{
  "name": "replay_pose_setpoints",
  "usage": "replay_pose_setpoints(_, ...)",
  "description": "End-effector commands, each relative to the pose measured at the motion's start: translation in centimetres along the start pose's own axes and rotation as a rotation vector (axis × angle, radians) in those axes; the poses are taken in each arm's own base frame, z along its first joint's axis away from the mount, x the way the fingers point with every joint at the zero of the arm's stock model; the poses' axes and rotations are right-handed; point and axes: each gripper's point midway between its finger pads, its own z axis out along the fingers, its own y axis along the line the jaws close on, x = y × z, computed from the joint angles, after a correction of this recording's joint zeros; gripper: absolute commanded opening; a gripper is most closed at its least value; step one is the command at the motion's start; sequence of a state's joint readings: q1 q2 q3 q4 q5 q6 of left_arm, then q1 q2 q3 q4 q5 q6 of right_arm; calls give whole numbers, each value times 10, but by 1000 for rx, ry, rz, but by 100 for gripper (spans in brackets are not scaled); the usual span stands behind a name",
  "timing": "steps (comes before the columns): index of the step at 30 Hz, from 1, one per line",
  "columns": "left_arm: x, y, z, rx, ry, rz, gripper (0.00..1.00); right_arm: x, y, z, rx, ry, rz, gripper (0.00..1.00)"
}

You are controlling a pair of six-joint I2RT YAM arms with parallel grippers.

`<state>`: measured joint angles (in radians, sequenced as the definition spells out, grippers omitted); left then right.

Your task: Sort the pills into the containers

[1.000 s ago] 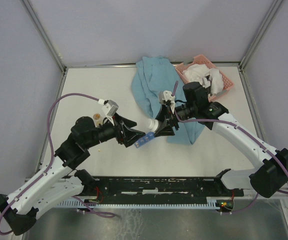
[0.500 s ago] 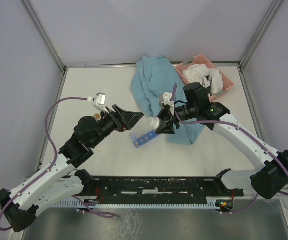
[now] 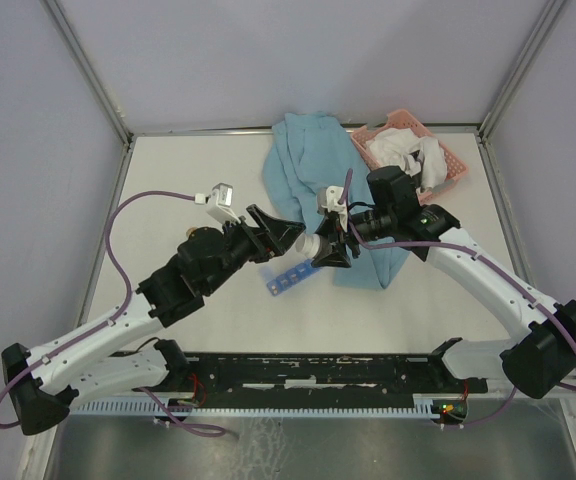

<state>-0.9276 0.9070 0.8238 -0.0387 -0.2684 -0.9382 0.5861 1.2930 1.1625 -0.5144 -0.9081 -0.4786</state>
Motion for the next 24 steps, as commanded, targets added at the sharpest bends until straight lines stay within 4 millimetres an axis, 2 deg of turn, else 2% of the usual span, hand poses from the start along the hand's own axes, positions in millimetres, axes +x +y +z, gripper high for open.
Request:
replay_pose_setpoints(1, -18, -24, 3, 35, -63, -68, 80, -15, -4, -6, 30, -24, -57, 11)
replay_pose_setpoints(11, -2, -30, 8, 51, -7, -64, 72, -15, -7, -7, 44, -17, -53, 11)
replay_pose_setpoints(17, 2, -28, 8, 43, 3, -57, 70, -15, -9, -8, 57, -15, -53, 11)
replay_pose_setpoints(24, 7, -27, 9, 38, 24, -46, 61, -15, -10, -7, 60, -14, -51, 11)
